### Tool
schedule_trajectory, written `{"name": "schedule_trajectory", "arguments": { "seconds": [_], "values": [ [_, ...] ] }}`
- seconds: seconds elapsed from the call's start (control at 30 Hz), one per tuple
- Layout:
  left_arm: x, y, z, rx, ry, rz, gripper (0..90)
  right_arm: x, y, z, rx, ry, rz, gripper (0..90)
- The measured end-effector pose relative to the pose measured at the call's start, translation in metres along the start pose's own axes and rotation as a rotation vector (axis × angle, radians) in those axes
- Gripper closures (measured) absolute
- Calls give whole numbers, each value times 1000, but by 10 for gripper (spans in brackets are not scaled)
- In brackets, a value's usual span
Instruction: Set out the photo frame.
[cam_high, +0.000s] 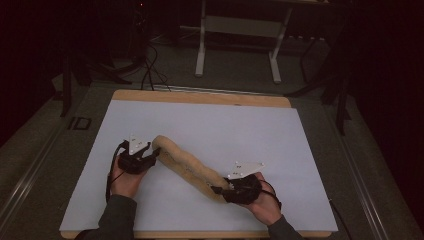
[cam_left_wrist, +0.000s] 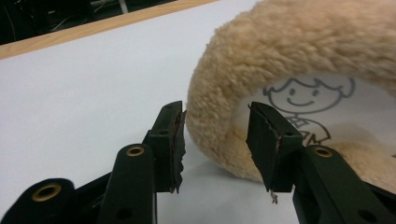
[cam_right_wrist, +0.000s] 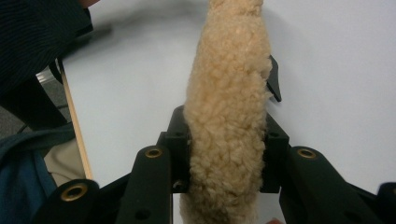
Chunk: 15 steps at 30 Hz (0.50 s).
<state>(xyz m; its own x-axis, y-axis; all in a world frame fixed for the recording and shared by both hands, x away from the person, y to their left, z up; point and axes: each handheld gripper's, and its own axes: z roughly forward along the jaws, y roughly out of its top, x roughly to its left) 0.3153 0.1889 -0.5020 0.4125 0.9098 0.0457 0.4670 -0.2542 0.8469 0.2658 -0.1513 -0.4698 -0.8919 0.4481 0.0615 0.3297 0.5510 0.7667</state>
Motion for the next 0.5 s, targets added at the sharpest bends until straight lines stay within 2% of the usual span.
{"name": "schedule_trajectory", "arguments": {
  "seconds": [0.17,0.3,0.4,0.5],
  "values": [
    [2,0,4,-5,-15,0,580,-1,0,-1,4,7,-9,653],
    [5,-1,9,-1,-37,-37,586,-1,0,-1,6,9,-16,653],
    [7,-1,10,5,-41,-47,672,-3,-1,-1,4,11,-10,652],
    [6,-1,10,9,-29,-37,713,-4,-1,-1,5,12,-5,650]
  ]
}}
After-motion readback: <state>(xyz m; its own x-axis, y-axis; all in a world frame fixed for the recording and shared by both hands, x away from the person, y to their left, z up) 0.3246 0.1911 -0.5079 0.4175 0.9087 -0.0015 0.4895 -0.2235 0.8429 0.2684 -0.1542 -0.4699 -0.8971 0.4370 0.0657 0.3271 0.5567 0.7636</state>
